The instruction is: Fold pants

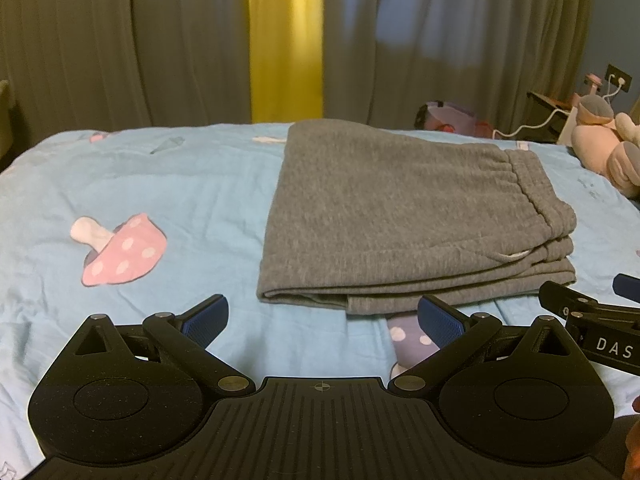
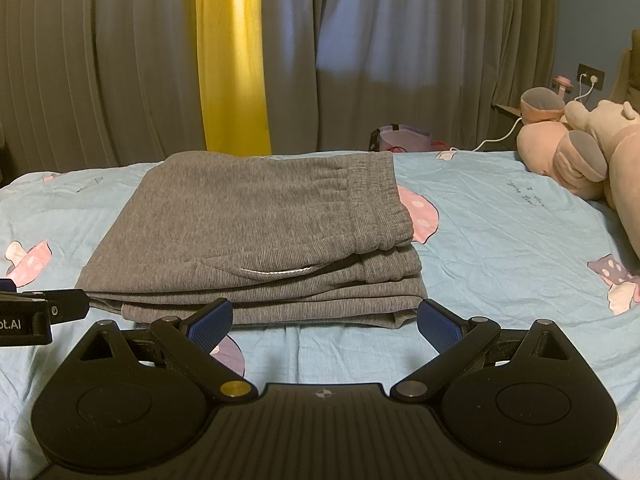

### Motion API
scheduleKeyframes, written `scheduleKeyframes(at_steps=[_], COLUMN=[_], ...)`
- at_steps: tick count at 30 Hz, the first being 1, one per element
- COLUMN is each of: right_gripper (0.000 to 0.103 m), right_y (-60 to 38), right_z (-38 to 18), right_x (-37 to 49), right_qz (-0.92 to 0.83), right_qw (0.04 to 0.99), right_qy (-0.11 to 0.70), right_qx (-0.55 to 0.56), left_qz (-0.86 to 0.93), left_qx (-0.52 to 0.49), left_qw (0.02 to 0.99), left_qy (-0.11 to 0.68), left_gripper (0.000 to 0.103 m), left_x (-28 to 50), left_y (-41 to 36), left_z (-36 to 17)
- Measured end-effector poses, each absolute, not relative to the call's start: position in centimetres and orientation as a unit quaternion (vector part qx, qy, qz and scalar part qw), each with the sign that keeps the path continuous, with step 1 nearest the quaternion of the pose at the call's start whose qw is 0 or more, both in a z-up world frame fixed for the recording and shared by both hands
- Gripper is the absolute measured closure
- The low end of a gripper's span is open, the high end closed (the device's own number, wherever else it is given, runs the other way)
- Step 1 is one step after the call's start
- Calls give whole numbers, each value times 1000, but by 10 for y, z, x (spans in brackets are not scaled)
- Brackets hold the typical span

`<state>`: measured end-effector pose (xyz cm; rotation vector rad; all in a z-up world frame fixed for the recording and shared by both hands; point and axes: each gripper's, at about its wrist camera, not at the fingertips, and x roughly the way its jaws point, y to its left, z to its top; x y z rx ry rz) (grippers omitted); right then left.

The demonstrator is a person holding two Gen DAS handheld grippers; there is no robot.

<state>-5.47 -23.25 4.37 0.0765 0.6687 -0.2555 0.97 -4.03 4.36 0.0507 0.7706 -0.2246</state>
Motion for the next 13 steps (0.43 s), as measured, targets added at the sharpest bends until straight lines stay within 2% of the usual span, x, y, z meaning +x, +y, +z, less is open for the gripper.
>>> scheduleKeyframes(at_steps=[13], right_gripper=[4], right_y=[-233], right_z=[44], right_x=[-55], right_qz=[-125], right_qw=[936], right_qy=[328], right_qx=[37], left_qz=[-115], left_qx=[18], left_qw=[920], left_qy=[374], left_gripper=[0], left_x=[10], left_y=[-40], left_z=[44])
